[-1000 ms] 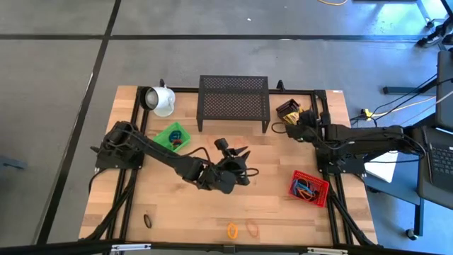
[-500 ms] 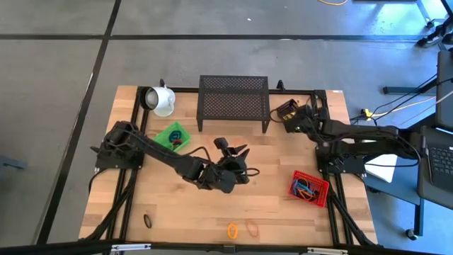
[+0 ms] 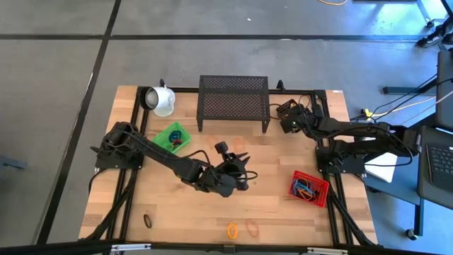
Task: Pick & Place Office Desk Supplies
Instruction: Put the crayon box into the black bin, then put the black rubber band into the red bin
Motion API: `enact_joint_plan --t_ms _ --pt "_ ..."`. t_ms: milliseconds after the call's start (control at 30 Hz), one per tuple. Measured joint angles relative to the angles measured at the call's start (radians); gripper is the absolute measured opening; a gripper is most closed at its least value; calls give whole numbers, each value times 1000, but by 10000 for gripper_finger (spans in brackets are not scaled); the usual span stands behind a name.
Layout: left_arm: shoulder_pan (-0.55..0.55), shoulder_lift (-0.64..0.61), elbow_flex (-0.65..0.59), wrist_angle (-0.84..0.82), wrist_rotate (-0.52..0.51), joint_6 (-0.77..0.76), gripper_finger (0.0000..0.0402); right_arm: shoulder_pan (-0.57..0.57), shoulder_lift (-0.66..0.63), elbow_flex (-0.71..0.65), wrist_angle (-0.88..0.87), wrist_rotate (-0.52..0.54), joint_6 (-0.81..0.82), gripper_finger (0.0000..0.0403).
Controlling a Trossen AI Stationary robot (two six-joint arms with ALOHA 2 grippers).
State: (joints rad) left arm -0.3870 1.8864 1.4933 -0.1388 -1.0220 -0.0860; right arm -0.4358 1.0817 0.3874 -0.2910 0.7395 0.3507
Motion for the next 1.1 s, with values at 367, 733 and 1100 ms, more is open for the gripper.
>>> enact_joint_plan --t_ms 367,733,1100 --pt "-23 0 0 -418 380 -414 62 0 -1 82 -22 0 -110 223" --pt "-72 0 0 -1012 1003 -980 116 1 -1 231 -189 0 -82 236" --pt "-290 0 0 -1201 1192 -1562 173 21 -1 254 -189 1 -71 236"
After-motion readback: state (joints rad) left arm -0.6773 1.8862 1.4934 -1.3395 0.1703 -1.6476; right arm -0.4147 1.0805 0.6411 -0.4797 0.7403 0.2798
